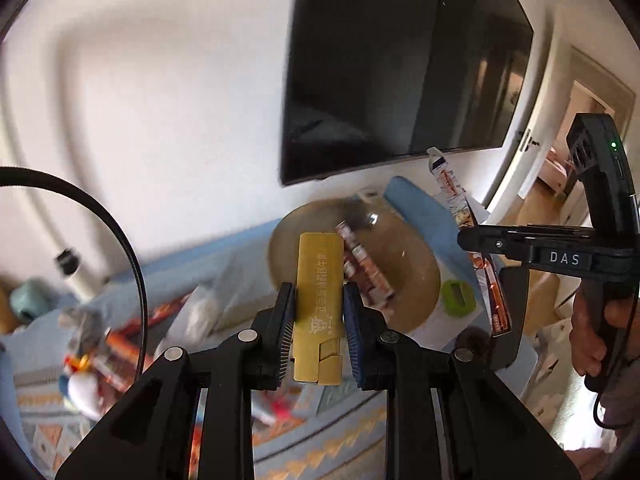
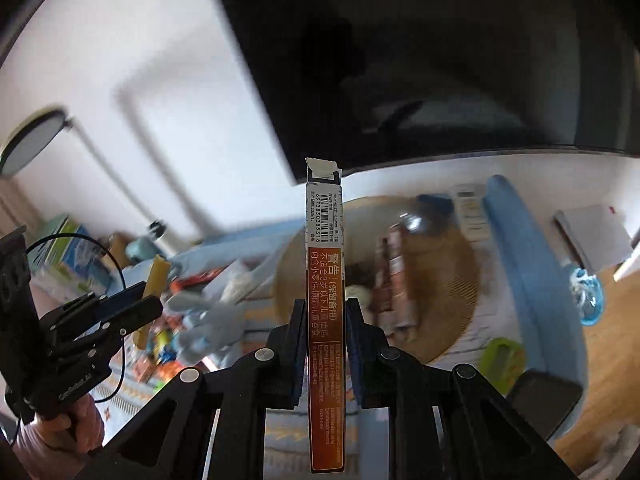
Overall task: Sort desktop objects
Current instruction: 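Carry both items into the gold glass bowl and open both tools, then move both tools back toward the pink box in the heap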
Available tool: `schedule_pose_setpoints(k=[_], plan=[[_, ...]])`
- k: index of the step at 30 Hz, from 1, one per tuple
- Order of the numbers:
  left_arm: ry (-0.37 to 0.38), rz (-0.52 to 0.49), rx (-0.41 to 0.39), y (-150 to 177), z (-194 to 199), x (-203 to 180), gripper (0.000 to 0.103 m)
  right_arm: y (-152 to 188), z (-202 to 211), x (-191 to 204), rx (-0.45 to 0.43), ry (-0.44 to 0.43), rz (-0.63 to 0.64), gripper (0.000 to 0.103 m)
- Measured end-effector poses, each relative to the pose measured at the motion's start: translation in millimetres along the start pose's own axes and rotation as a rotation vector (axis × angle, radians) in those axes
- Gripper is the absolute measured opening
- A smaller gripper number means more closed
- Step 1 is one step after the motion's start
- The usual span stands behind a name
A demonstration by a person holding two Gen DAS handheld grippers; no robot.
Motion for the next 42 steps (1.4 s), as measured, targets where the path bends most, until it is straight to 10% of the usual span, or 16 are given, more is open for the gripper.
schedule_pose_setpoints(k=[13, 19, 42], plan=[[0.073, -0.01, 0.094, -50.0, -109.5, -7.4, 0.022, -30.6, -81.3, -34.0, 0.124, 0.023, -0.057, 0.017], [0.091, 0.032, 0.155, -45.1, -140.3, -2.1, 0.035, -32.6, -104.5, -46.9, 0.162, 0.008, -0.126, 0.037], [-0.016, 0.197, 0.191, 60.0, -40.2, 27.9, 0.035, 13.5, -50.9, 22.4, 0.197, -0.135, -0.091, 0.038]])
Point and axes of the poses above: each gripper's, at about its wrist camera, not at the fingertips, and z roughly against the way its jaws point, x to its left, y to its underside, the point moved 4 cm from there along -z, roughly the way its jaws point
